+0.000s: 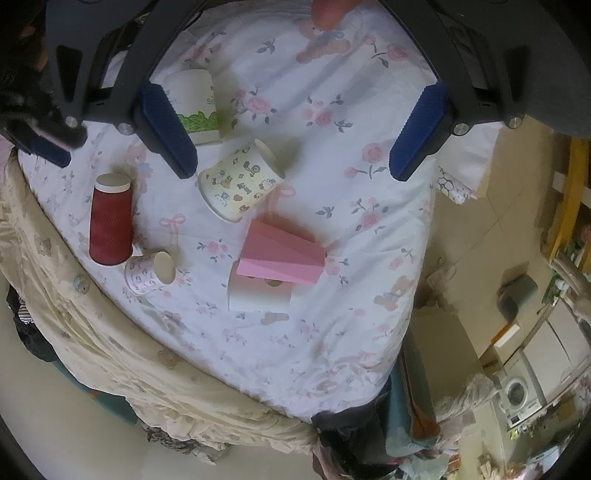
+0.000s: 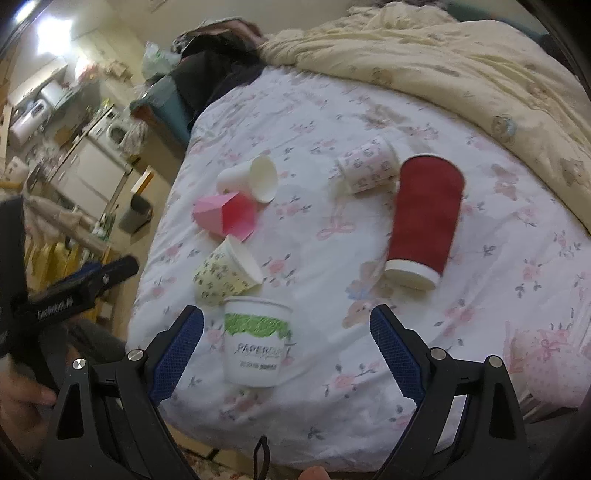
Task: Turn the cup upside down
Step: 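Grasp the upright green-band cup with the left tool and lift it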
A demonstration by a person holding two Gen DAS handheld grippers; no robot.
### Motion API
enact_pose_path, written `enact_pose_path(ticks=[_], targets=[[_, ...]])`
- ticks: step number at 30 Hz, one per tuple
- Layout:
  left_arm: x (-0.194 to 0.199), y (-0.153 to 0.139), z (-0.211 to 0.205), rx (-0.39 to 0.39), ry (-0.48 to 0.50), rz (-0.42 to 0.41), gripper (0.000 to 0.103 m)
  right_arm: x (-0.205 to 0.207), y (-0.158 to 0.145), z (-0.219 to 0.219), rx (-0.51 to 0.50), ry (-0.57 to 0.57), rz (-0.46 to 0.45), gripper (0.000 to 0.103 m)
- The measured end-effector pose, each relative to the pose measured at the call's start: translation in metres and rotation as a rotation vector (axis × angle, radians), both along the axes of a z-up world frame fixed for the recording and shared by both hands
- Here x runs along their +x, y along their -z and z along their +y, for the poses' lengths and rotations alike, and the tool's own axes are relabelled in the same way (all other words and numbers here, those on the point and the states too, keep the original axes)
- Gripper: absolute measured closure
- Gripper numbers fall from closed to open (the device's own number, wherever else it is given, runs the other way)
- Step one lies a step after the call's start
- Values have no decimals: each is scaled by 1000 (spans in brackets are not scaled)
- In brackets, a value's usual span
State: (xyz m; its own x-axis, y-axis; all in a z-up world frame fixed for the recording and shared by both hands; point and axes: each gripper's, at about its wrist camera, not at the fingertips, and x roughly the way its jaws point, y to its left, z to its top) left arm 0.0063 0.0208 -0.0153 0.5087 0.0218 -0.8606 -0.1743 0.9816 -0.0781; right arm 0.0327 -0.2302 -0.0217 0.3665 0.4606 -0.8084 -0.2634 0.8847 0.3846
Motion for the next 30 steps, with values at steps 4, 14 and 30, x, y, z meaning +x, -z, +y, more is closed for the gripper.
enact_pose_path(ticks=[4,14,30], targets=[[-2,-2,-8,24,18,-11,0,3,-2,-11,13,58,-34,0],[-1,36,-53,-37,79,148,1,8,-6,-33,-13,151,-54,0],[6,100,-125,80,158,300,12,9,-5,-60,21,233,-27,0]])
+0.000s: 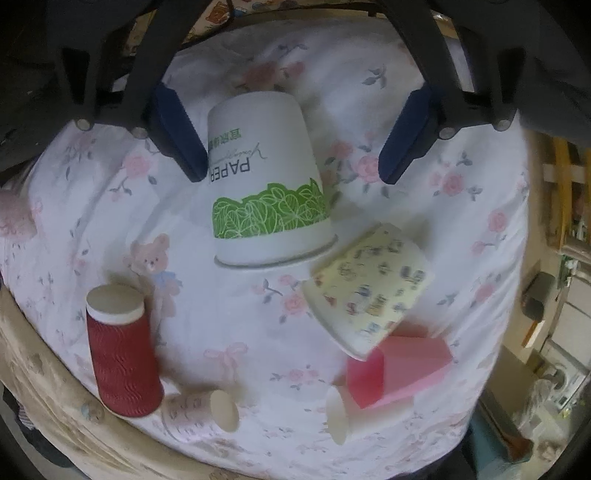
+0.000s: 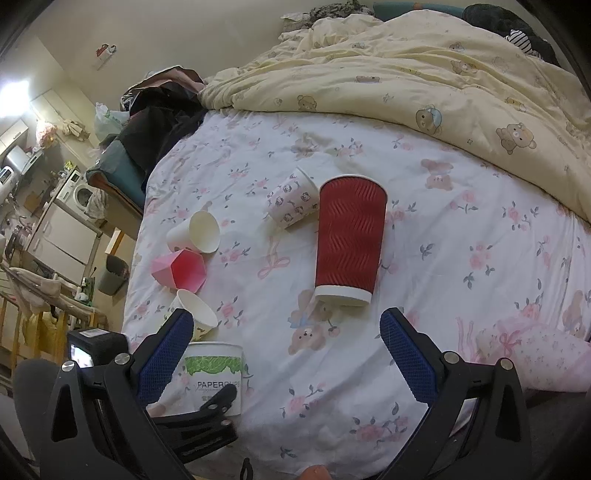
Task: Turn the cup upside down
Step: 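Grasp the upright green-band cup with the left tool and lift it, then rotate the left tool to turn the green-band cup upside down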
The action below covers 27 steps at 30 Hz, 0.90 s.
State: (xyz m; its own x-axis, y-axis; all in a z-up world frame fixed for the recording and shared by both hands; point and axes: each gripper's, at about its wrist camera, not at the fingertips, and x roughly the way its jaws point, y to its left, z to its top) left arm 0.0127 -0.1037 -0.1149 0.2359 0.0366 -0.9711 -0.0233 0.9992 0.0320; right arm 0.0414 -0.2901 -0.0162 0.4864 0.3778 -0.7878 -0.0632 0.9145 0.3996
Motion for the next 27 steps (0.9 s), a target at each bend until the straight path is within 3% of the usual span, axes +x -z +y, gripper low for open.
enact_pose_path(ticks=[3,5,6,14,21,27], targets=[[1,4,-1,4,-5,7,19,0,0,1,3,-3,3,0],[3,5,0,2,-5,11,42,-1,0,1,4,-4,2,0],[4,6,1,-5,-4,20,49,-1,-1,2,3,-5,2,0],[7,-11,15,-60,-6,17,50,0,1,5,-3,-16,12,0],[3,-69,37,-63,31,-116,50,1,1,11,-14,-33,2,0],[4,-100,65,-98,32,-175,50,1,0,22,-47,-57,-14,0]])
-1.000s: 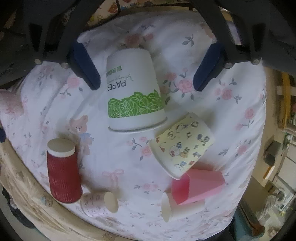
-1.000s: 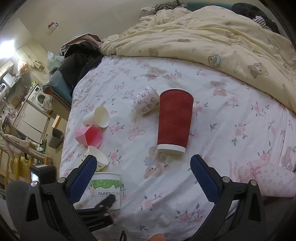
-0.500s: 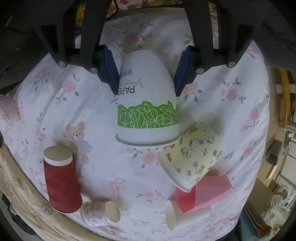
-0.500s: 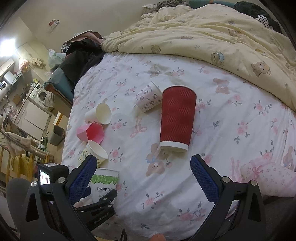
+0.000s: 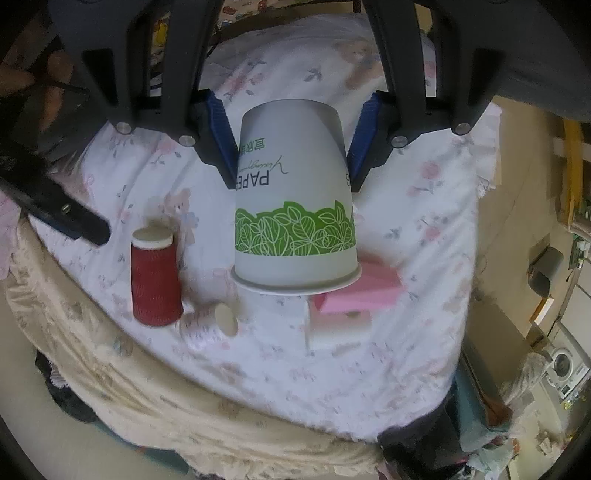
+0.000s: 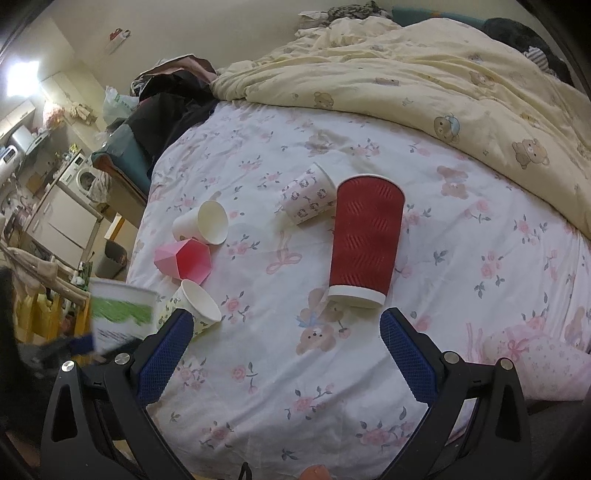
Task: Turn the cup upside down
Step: 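Rotate the left tool to turn the green-band cup upside down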
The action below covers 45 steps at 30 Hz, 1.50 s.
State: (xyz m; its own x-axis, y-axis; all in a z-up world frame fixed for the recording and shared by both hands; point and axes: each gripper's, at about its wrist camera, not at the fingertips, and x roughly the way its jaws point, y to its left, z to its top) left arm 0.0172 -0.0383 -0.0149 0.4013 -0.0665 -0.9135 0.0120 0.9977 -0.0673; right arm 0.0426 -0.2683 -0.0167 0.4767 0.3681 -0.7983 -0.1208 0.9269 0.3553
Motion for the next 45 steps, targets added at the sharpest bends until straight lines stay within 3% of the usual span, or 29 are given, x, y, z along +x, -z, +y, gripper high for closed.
enact_pose_path(ticks=[6,10,16,26,33,38,45], targets=[[-2,-4,21,-35,-10,-36,50,1,1,9,-30,-22,-10,0],[3,13,27,-123,9,12,50,2,5,14,-33,-33,-3,0],[3,21,24,-163,6,33,50,8,12,19,-40,-40,23,0],[-10,29,-4,-172,123,84,50,7,15,34,101,-157,66,0],[-15,36,-23,-187,199,129,50,0,13,57,103,-247,52,0],[-22,31,-34,-172,250,110,50,1,19,57,92,-243,81,0],[-22,29,-33,-172,244,104,50,6,33,44,106,-187,149,0]])
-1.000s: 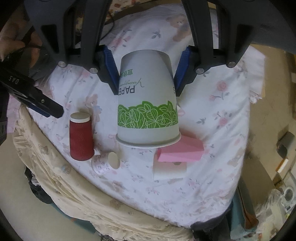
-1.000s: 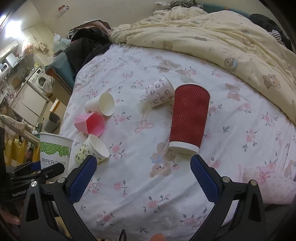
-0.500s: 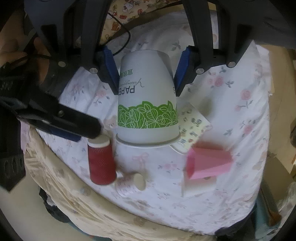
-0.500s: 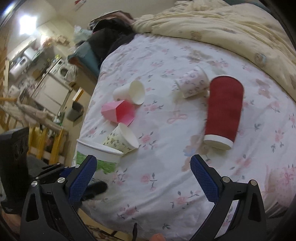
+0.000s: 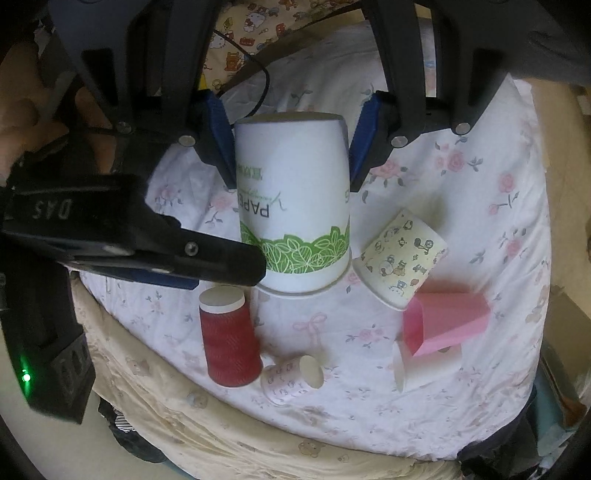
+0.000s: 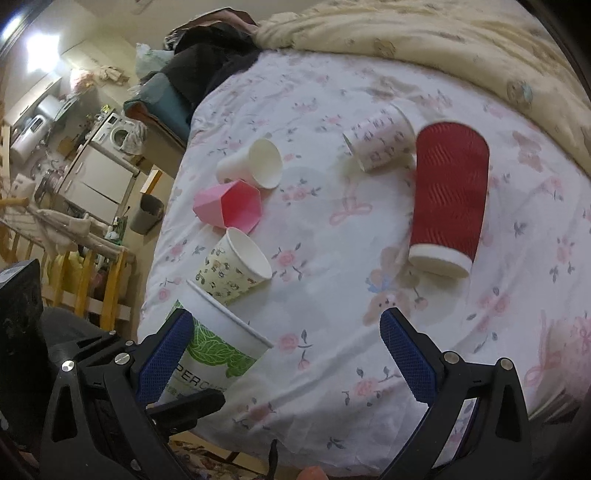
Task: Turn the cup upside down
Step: 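Rotate the left tool to turn the green-band cup upside down, then lower the inverted cup onto the sheet and open the left tool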
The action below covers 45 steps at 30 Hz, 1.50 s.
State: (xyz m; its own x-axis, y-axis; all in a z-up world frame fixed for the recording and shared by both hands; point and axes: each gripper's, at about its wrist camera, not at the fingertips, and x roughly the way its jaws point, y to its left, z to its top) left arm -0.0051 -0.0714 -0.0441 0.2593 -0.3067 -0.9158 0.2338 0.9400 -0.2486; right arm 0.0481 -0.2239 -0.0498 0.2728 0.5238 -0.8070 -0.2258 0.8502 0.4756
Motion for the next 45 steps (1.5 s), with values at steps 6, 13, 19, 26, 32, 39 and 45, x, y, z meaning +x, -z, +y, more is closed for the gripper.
enact_pose_path(ticks=[6,13,19,26,32,39,45], targets=[[1,-4,4,1,-19,-22,50,3,12,-4,-14,28,59,0],[2,-11,8,-4,-37,-54,51,3,27,-6,-40,32,130,0],[12,-10,13,21,-78,-59,52,5,20,-18,-24,81,104,0],[34,13,-5,112,-127,-44,52,7,3,-72,45,290,53,0],[49,44,-26,192,-172,-35,52,4,3,-88,105,313,79,0],[66,57,-26,224,-241,-69,52,3,3,-87,139,302,95,0],[67,64,-29,229,-239,-63,50,3,3,-85,141,291,104,0]])
